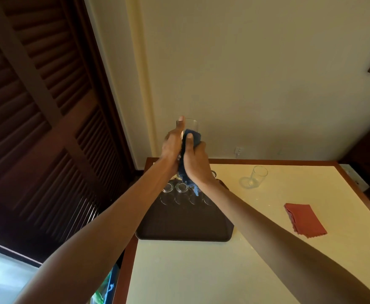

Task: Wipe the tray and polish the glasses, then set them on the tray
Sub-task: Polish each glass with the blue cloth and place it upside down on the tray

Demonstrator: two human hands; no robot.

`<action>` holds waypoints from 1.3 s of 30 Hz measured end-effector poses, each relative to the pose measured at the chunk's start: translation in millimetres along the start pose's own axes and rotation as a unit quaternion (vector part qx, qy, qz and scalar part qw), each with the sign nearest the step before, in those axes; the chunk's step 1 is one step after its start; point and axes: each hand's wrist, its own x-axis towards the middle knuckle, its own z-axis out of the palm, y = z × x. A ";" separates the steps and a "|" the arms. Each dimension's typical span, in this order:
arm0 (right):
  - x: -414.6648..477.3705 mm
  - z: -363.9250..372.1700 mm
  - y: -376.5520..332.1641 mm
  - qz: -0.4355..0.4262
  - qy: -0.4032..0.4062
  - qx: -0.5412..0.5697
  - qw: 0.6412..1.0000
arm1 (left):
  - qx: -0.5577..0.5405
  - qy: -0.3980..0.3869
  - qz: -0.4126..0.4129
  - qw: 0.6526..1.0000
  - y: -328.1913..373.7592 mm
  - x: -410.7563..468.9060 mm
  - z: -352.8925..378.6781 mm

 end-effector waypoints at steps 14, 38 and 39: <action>27.5 -3.8 -10.5 0.080 0.045 0.044 0.995 | 0.005 -0.054 -0.009 0.999 -3.4 1.6 6.1; -6.9 3.2 -19.1 -0.072 0.025 -0.020 0.997 | -0.039 0.028 0.003 0.999 10.7 -22.6 -5.0; -3.8 2.9 -21.0 -0.107 0.043 -0.025 0.993 | -0.051 0.017 0.003 0.999 9.4 -23.4 -5.5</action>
